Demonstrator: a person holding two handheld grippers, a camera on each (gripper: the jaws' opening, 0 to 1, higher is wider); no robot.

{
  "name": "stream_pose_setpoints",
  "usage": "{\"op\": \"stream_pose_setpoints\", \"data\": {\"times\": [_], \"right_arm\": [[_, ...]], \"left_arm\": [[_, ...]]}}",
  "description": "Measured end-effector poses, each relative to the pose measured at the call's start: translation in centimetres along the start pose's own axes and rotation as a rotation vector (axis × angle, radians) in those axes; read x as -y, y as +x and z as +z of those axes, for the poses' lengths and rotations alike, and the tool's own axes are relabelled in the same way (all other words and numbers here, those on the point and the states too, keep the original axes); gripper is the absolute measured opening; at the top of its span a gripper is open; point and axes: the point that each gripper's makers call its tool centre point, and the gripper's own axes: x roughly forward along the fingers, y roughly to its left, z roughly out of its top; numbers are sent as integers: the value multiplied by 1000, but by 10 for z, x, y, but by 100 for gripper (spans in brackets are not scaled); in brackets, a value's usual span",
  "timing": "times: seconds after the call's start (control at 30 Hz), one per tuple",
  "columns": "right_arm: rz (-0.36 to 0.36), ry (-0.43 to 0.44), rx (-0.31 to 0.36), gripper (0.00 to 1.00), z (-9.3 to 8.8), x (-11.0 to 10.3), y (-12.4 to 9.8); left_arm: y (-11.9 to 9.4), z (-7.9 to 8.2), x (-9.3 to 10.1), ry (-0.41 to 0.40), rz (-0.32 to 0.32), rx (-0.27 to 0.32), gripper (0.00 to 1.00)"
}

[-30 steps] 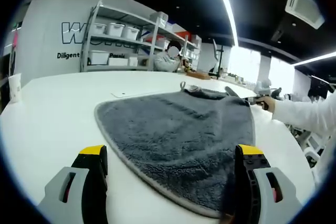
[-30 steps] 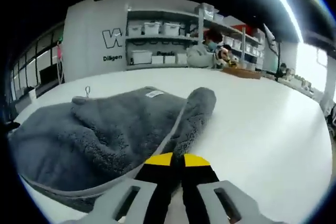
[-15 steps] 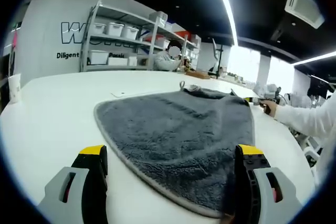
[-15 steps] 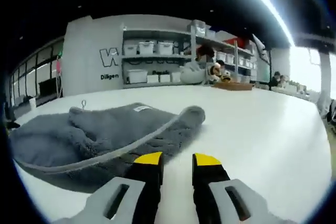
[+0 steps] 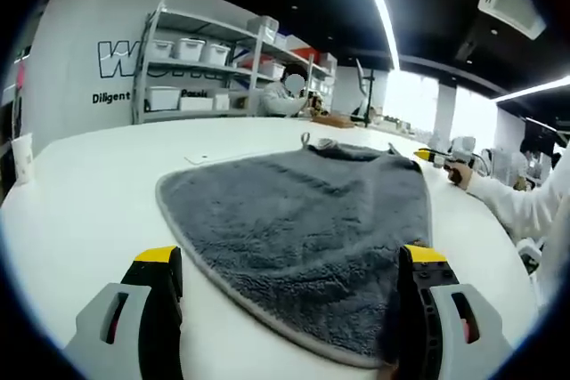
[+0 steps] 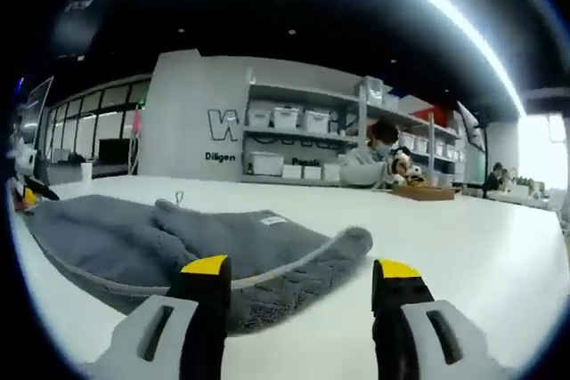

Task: Open the folded towel by lifting each exposed corner and separating the folded layers until the towel lies flat within the target outline without major curled edges

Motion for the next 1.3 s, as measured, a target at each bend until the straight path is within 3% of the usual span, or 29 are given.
{"op": "stream_pose_setpoints", "data": {"times": [0.4,0.57,0.7,0.83,0.9,1.03,1.17,1.3], "right_arm": [[133,126,23,100,7,-19,3],[168,127,33,99,11,-28,1],[262,65,40,99,14,-56,0],[419,29,-32,99,2,-93,4],[445,-9,-69,99,-5,-101,9],[407,0,-45,99,2,-95,28],[246,38,67,97,26,-66,49],[106,38,56,93,25,-41,70]], "left_arm": [[-4,1,-2,6,3,8,100],[-4,1,-2,8,5,9,100],[-5,1,-1,3,7,14,100],[-5,0,1,9,9,8,100],[-5,0,1,9,11,7,100],[-6,0,0,3,14,13,100],[-6,-1,1,9,17,8,100],[-6,-1,1,12,21,7,100]]}}
